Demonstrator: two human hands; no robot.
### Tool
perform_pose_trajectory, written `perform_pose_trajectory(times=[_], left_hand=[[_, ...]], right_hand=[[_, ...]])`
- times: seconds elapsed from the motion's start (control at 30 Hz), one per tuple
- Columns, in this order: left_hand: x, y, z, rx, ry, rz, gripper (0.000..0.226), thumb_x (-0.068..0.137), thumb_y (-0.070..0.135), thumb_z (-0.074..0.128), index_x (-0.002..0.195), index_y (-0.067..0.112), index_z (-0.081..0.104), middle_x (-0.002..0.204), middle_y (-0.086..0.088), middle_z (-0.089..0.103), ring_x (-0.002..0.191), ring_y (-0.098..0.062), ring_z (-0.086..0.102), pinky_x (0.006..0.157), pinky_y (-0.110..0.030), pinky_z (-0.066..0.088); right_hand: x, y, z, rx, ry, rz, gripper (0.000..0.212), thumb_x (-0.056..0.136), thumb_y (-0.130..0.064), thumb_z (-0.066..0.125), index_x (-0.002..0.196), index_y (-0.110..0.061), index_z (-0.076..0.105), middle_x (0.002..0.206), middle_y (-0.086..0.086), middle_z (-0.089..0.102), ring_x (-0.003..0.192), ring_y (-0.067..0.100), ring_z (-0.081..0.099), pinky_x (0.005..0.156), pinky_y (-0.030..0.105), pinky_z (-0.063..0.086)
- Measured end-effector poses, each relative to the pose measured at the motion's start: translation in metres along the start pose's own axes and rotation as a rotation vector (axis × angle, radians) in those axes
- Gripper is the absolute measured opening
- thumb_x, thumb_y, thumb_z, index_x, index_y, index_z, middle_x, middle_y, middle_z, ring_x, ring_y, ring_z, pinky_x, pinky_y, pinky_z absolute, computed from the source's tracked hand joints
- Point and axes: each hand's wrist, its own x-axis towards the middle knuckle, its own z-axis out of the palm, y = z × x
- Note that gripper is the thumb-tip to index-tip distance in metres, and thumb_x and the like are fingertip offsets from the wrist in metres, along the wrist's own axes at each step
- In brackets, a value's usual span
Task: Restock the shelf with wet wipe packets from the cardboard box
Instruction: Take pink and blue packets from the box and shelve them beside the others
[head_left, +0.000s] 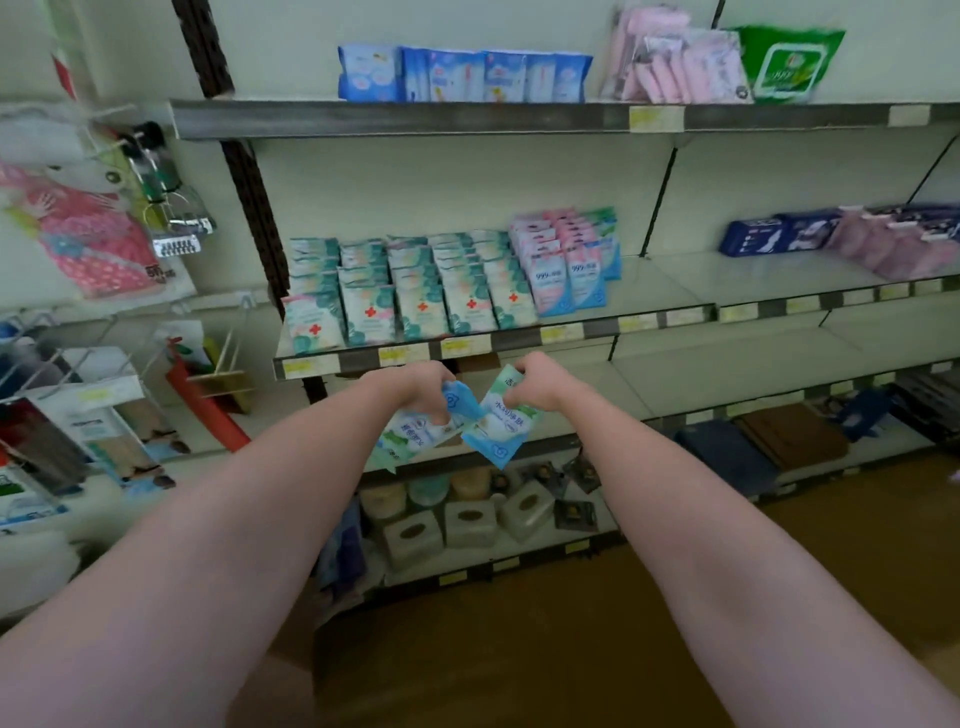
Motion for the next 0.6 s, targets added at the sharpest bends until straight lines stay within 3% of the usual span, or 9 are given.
perform_pose_trajectory(times=[0.1,0.17,0.23,0.37,0.47,0.6], left_hand=[[0.008,0.016,-0.009,-0.061,-0.031,-0.031,0.030,0.081,0.019,0.072,0.108,0.019,0.060,0.096,-0.001,0.059,0.085,-0.023,0.065,0.054,-0.033,0.056],[0.017,0.023,-0.015,-0.077,-0.048,-0.045,0.018,0.082,0.014,0.074,0.093,0.013,0.061,0.095,-0.004,0.059,0.086,-0.027,0.068,0.054,-0.034,0.059],[0.027,0.031,-0.020,-0.098,-0.056,-0.058,0.016,0.084,0.009,0.075,0.091,0.009,0.060,0.099,-0.009,0.062,0.086,-0.027,0.069,0.055,-0.034,0.060],[0.051,0.045,-0.031,-0.038,-0.058,-0.013,0.022,0.085,0.005,0.072,0.104,0.003,0.061,0.104,-0.010,0.063,0.086,-0.028,0.068,0.052,-0.030,0.057],[0.076,0.053,-0.044,-0.008,-0.063,0.027,0.031,0.088,0.005,0.068,0.118,0.005,0.061,0.116,-0.013,0.063,0.091,-0.029,0.068,0.060,-0.036,0.061],[0.116,0.069,-0.066,0.013,-0.017,0.104,0.058,0.094,0.003,0.055,0.148,0.011,0.037,0.133,-0.011,0.051,0.093,-0.028,0.062,0.065,-0.035,0.060]], right_hand=[[0.008,0.010,-0.015,0.015,0.012,-0.036,0.026,0.085,-0.013,0.074,0.110,-0.007,0.067,0.108,0.008,0.071,0.095,0.022,0.068,0.078,0.035,0.056],[0.014,0.015,-0.024,0.020,0.003,-0.051,0.033,0.086,-0.013,0.073,0.117,-0.007,0.065,0.114,0.008,0.070,0.100,0.023,0.067,0.082,0.037,0.056],[0.020,0.018,-0.032,0.020,0.006,-0.073,0.035,0.086,-0.012,0.073,0.120,-0.007,0.063,0.117,0.009,0.069,0.101,0.023,0.066,0.083,0.037,0.056],[0.035,0.024,-0.048,-0.002,-0.007,-0.073,0.029,0.088,-0.012,0.073,0.115,-0.009,0.063,0.116,0.008,0.068,0.097,0.021,0.063,0.077,0.033,0.051],[0.050,0.031,-0.061,-0.020,-0.012,-0.052,0.039,0.089,-0.015,0.072,0.125,-0.010,0.058,0.120,0.007,0.066,0.098,0.021,0.061,0.072,0.031,0.049],[0.076,0.040,-0.090,-0.048,0.012,-0.020,0.054,0.092,-0.017,0.067,0.142,-0.014,0.047,0.130,0.006,0.059,0.102,0.022,0.059,0.065,0.030,0.053]])
